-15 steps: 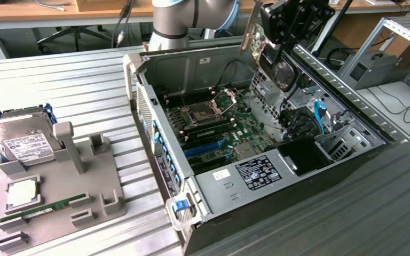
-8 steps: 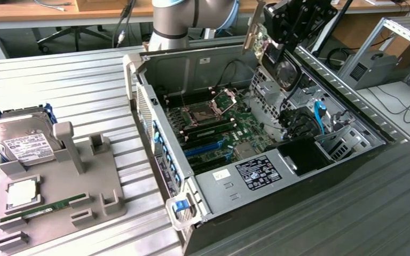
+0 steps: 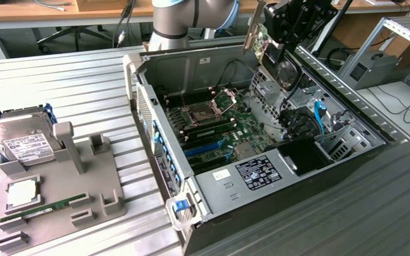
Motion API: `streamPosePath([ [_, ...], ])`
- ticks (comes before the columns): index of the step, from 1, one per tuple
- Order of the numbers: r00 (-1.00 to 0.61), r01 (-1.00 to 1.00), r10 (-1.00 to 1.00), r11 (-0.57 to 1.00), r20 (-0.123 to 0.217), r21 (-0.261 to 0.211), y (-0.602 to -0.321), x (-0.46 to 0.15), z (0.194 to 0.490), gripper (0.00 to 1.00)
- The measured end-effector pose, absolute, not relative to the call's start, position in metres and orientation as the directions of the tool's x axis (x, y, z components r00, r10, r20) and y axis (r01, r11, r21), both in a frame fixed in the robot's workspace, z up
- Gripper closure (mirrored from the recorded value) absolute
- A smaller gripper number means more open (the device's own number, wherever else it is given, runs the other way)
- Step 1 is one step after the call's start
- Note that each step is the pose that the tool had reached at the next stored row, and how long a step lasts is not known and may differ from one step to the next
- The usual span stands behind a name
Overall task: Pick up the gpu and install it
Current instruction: 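Pick up the gpu and move the gpu toward the slot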
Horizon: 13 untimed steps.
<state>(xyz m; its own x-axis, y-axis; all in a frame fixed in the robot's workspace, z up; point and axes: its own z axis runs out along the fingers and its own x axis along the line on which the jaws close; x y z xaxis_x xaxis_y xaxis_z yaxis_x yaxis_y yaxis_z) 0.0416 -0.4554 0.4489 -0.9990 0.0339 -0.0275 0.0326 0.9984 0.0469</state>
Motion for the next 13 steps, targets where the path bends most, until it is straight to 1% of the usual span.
streamPosePath([
  [13,-0.999,0.033,0.034,0.998,-0.028,0.047,-0.4549,0.0426,0.4489,0.73],
])
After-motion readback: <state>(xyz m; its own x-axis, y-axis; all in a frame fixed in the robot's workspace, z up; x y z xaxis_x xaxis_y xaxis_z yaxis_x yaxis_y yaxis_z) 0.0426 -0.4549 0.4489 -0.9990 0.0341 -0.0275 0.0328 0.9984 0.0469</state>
